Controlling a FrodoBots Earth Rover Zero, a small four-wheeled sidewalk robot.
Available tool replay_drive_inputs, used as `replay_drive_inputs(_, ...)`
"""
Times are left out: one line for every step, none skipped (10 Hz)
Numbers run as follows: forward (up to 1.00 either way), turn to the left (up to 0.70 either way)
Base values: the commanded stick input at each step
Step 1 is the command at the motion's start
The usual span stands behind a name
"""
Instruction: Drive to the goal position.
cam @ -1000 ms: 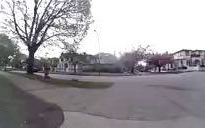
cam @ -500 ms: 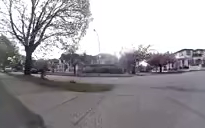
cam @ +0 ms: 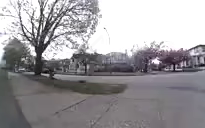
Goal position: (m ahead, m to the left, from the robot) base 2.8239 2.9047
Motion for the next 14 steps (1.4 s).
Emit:
replay_drive_inputs(1.0,0.4)
replay_drive_inputs(1.0,0.4)
replay_drive_inputs(1.0,0.4)
replay_drive_inputs(1.0,0.4)
replay_drive_inputs(1.0,0.4)
replay_drive_inputs(0.82,0.51)
replay_drive_inputs(0.4,0.76)
replay_drive_inputs(0.0,1.0)
replay_drive_inputs(0.0,1.0)
replay_drive_inputs(0.0,1.0)
replay_drive_inputs(0.0,1.0)
replay_drive_inputs(0.0,1.0)
replay_drive_inputs(0.0,1.0)
replay_drive_inputs(0.0,1.0)
